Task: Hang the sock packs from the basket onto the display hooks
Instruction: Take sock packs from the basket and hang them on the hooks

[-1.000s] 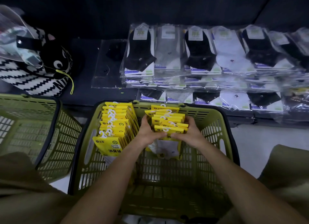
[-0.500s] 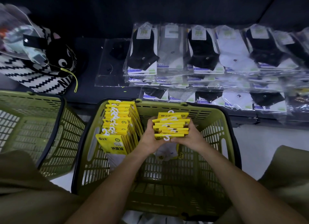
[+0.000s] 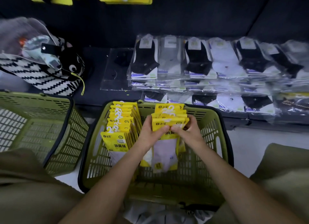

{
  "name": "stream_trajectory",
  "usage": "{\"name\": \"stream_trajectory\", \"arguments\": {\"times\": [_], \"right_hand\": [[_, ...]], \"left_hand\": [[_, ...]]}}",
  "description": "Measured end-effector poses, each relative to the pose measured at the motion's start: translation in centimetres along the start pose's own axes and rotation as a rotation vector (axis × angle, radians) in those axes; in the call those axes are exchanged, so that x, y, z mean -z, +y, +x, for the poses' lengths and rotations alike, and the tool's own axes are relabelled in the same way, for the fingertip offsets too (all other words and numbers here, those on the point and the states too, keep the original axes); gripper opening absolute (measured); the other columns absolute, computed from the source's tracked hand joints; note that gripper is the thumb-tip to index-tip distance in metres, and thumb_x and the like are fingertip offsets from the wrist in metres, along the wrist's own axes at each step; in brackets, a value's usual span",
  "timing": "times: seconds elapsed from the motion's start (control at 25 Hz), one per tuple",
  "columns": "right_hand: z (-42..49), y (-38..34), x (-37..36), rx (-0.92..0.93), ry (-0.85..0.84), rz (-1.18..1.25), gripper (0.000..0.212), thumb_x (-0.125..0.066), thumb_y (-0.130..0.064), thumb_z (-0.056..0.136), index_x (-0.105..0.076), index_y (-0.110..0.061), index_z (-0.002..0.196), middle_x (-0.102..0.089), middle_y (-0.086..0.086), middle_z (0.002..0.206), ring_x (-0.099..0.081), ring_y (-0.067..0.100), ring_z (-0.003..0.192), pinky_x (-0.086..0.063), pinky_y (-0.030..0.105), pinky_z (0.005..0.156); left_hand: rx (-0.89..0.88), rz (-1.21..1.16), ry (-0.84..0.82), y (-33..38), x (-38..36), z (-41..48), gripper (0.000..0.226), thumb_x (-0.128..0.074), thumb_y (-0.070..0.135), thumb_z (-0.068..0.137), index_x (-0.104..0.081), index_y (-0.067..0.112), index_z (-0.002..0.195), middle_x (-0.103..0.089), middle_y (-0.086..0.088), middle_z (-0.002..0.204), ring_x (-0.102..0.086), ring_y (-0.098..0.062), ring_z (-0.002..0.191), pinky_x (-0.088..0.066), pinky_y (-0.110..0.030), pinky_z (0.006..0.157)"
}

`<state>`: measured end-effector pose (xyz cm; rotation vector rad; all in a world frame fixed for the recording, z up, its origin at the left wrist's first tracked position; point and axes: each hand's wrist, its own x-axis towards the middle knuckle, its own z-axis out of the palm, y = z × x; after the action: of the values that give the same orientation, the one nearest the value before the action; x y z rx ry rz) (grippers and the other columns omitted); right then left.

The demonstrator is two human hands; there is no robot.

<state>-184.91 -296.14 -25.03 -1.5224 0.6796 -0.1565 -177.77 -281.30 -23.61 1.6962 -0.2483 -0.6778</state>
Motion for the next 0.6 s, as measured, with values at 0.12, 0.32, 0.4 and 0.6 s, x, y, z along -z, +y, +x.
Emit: {"name": "stream_trajectory", "arguments": {"times": [0.12,0.32,0.4,0.6], "right_hand": [[-0.6,-3.0,-1.0,0.072,0.095,0.085,0.051,-0.077,-0.009,0.073,-0.038,-0.018,0.104,-0.060,0.001,0.100,-0.060,0.006,0.088,-0.050,0.014,0.069],[-2.1,-8.5,-1.1,0.196,0.099,0.102,0.055,-0.084,-0.012,0.062,-0.044,-0.029,0.096,-0.063,-0.004,0.099,-0.063,0.008,0.088,-0.053,0.027,0.074],[-2.3,-10.8,-0.6,0.258,0.141,0.084,0.049,-0.086,-0.015,0.060,-0.051,-0.030,0.090,-0.065,-0.008,0.093,-0.064,0.005,0.083,-0.053,0.024,0.070],[-2.5,-12.8,0.7,0.282,0.124,0.130,0.023,-0.079,-0.014,0.071,-0.065,-0.021,0.088,-0.071,-0.011,0.076,-0.066,-0.002,0.065,-0.050,0.013,0.055]], "left_hand": [[-0.025,-0.126,0.070,3.1,-0.1,-0.2,0.035,-0.070,0.021,0.081,-0.047,0.031,0.104,-0.064,0.013,0.099,-0.064,0.004,0.086,-0.049,-0.008,0.066],[-0.069,-0.330,0.154,8.2,-0.4,-1.1,0.042,-0.073,0.029,0.074,-0.051,0.021,0.109,-0.067,0.000,0.107,-0.067,-0.014,0.096,-0.055,-0.027,0.075],[-0.105,-0.384,0.131,10.0,-0.2,-1.1,0.048,-0.076,0.031,0.065,-0.051,0.023,0.105,-0.068,0.000,0.104,-0.069,-0.016,0.091,-0.056,-0.027,0.068],[-0.102,-0.376,0.079,11.5,0.4,-1.0,0.047,-0.077,0.011,0.072,-0.046,0.027,0.103,-0.067,0.001,0.103,-0.070,-0.010,0.084,-0.055,-0.023,0.061]]}}
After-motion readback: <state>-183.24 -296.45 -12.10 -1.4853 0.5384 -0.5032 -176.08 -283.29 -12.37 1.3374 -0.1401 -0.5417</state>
